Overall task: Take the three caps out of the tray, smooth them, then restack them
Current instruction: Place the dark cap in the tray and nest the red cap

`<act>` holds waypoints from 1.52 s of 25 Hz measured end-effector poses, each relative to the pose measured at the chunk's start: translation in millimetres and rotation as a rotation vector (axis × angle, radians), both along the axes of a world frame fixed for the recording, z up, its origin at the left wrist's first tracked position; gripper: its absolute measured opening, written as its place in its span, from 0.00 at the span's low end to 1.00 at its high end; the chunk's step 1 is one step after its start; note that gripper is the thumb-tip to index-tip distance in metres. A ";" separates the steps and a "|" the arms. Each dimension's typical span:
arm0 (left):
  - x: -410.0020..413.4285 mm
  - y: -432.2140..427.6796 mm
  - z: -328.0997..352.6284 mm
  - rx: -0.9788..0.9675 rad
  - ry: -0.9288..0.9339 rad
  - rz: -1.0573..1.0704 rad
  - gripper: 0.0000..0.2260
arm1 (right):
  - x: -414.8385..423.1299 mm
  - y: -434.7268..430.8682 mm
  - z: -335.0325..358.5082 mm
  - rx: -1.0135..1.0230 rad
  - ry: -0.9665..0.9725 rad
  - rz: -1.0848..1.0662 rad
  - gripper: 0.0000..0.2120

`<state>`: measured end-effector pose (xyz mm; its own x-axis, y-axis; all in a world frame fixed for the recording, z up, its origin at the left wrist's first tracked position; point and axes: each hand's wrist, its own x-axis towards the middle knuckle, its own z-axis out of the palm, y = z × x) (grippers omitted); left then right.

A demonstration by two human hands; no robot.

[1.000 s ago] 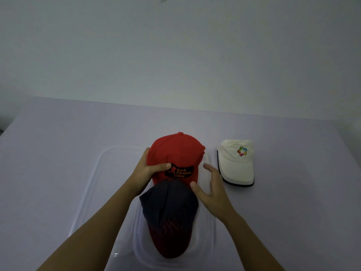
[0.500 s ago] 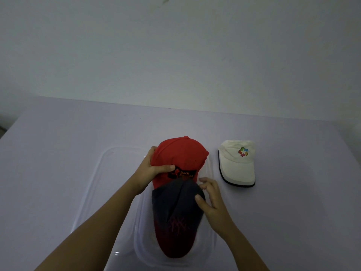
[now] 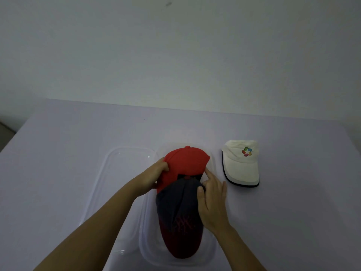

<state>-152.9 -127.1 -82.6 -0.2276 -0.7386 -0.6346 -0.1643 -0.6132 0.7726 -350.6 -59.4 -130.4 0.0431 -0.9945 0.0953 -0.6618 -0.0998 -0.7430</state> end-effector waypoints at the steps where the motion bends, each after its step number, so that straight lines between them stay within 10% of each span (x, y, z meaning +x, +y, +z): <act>1: 0.3 -1.6 2.3 -0.029 -0.099 -0.062 0.06 | 1.3 0.0 -0.8 -0.005 0.010 -0.002 0.13; 5: -0.3 -9.3 6.2 -0.266 -0.454 -0.146 0.04 | 3.1 -0.2 -2.2 -0.015 -0.013 0.003 0.08; 9: 3.7 -18.0 13.9 -0.233 -0.306 -0.285 0.27 | 4.6 1.5 -2.5 -0.055 -0.036 -0.003 0.04; 18: -6.5 -50.6 17.0 -0.215 -0.277 -0.342 0.15 | 4.7 2.3 -4.4 -0.081 -0.056 0.012 0.09; 25: -20.2 -44.2 2.6 -0.211 -0.365 -0.552 0.26 | 5.4 2.0 -7.1 0.007 -0.001 -0.003 0.09; 32: -19.9 -36.3 14.5 -0.086 -0.219 -0.593 0.13 | 4.1 -0.5 -4.5 0.065 0.073 0.021 0.39; 38: -15.0 -26.7 8.9 -0.123 -0.239 -0.432 0.21 | 10.7 -1.7 0.3 0.001 0.238 -0.126 0.21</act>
<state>-167.9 -153.8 -73.7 -0.3879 -0.6817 -0.6203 -0.5639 -0.3569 0.7448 -339.9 -61.2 -130.1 -0.0600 -0.9935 0.0963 -0.8250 -0.0050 -0.5652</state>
